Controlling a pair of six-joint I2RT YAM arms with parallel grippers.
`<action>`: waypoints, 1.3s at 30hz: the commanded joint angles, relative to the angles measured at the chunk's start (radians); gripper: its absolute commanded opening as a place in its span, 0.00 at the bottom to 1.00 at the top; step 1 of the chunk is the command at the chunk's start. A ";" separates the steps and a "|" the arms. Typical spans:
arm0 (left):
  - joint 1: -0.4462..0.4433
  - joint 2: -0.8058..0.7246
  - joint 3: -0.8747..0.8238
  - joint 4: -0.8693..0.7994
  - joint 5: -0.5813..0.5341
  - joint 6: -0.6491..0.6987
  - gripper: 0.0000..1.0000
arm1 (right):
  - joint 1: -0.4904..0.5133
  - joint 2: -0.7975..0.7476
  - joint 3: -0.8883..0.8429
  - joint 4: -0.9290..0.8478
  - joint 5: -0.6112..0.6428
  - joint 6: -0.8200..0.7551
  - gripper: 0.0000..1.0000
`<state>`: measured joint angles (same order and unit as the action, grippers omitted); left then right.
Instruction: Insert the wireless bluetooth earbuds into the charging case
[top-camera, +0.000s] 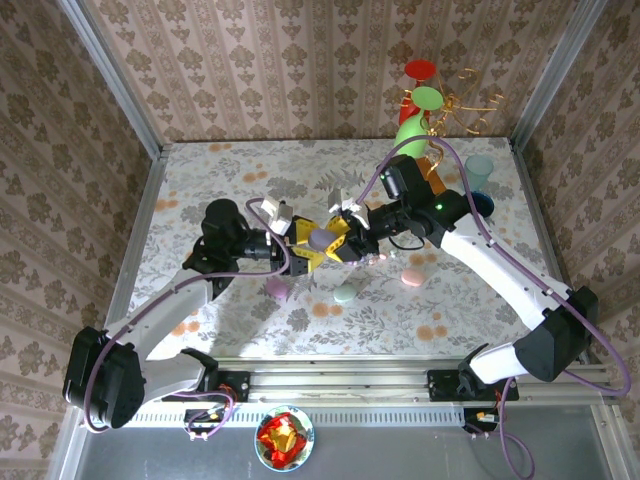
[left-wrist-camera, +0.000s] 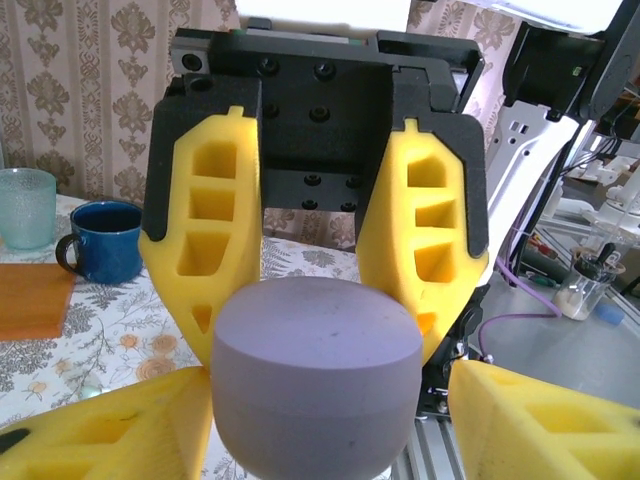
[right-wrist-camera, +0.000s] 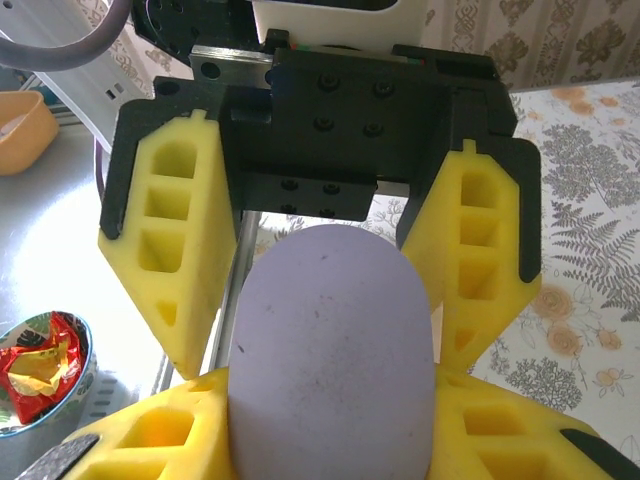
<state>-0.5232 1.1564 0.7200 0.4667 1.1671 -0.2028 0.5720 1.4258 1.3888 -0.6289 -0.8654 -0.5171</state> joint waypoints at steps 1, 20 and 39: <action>-0.006 -0.024 0.025 -0.012 0.008 0.026 0.59 | 0.006 -0.013 0.016 0.000 -0.020 -0.001 0.15; -0.003 -0.045 0.017 0.007 0.012 0.020 0.51 | 0.007 -0.010 0.024 -0.079 -0.006 -0.058 0.14; -0.003 -0.046 0.012 0.024 0.025 0.026 0.20 | 0.008 -0.019 0.009 0.003 0.020 0.017 0.25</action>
<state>-0.5209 1.1431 0.7204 0.4412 1.1587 -0.1909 0.5713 1.4231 1.3888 -0.6556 -0.8604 -0.5354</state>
